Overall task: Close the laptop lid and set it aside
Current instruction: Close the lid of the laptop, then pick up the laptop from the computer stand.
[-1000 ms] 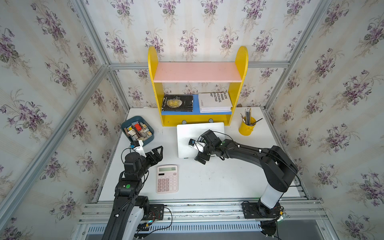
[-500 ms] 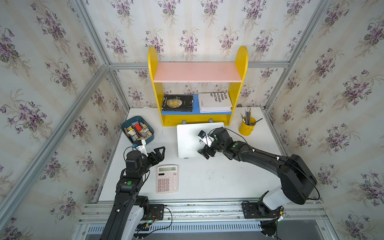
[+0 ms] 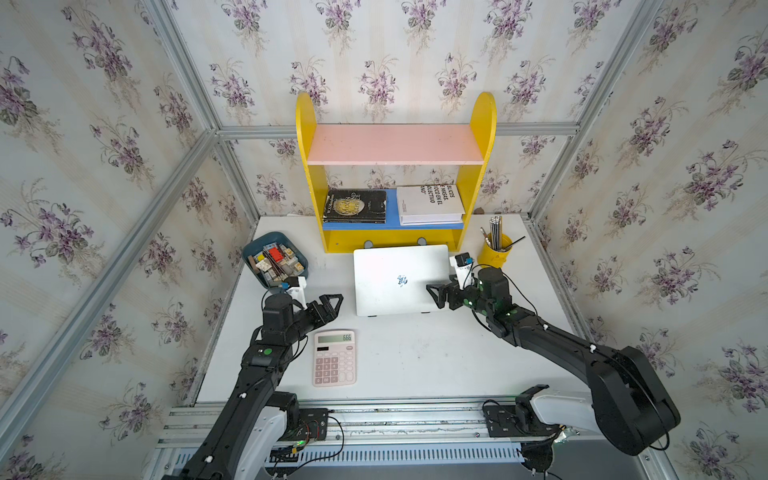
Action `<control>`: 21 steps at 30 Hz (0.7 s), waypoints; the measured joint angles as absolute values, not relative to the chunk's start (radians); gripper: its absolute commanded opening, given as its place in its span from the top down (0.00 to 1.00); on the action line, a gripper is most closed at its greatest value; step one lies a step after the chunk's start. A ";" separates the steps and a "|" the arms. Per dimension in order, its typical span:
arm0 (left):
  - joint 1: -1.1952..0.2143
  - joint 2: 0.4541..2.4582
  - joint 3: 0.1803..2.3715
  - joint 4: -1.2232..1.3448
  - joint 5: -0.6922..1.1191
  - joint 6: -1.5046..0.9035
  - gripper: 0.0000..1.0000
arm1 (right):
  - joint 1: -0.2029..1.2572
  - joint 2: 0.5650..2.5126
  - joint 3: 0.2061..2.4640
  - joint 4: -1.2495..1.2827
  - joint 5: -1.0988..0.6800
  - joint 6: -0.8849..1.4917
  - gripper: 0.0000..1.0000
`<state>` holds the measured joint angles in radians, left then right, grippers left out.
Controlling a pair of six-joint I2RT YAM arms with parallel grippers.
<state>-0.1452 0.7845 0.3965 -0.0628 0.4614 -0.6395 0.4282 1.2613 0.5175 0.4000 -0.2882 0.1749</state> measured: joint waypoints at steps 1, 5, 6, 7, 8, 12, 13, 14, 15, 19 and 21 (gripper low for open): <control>-0.158 0.799 0.390 -0.054 0.461 -0.641 0.09 | 0.415 1.250 0.491 0.428 -0.295 0.199 0.00; -0.206 0.844 0.370 -0.011 0.450 -0.647 0.09 | 0.350 1.226 0.400 0.533 -0.306 0.299 0.00; -0.215 0.857 0.367 0.004 0.441 -0.648 0.09 | 0.333 1.226 0.378 0.563 -0.308 0.324 0.00; -0.221 0.872 0.363 0.019 0.435 -0.648 0.09 | 0.318 1.226 0.355 0.594 -0.311 0.352 0.00; -0.228 0.886 0.361 0.032 0.429 -0.649 0.08 | 0.304 1.229 0.334 0.621 -0.314 0.378 0.00; -0.251 0.952 0.354 0.094 0.410 -0.656 0.08 | 0.263 1.263 0.262 0.733 -0.336 0.474 0.00; -0.256 0.971 0.350 0.112 0.404 -0.656 0.09 | 0.252 1.277 0.250 0.760 -0.348 0.500 0.00; -0.257 0.987 0.345 0.128 0.401 -0.656 0.09 | 0.241 1.292 0.238 0.788 -0.352 0.524 0.00; -0.258 1.003 0.342 0.142 0.394 -0.657 0.09 | 0.233 1.306 0.229 0.815 -0.359 0.544 0.00; -0.263 1.081 0.336 0.218 0.385 -0.666 0.09 | 0.206 1.380 0.201 0.911 -0.396 0.614 0.01; -0.263 1.116 0.335 0.250 0.385 -0.670 0.08 | 0.197 1.407 0.189 0.956 -0.416 0.636 0.02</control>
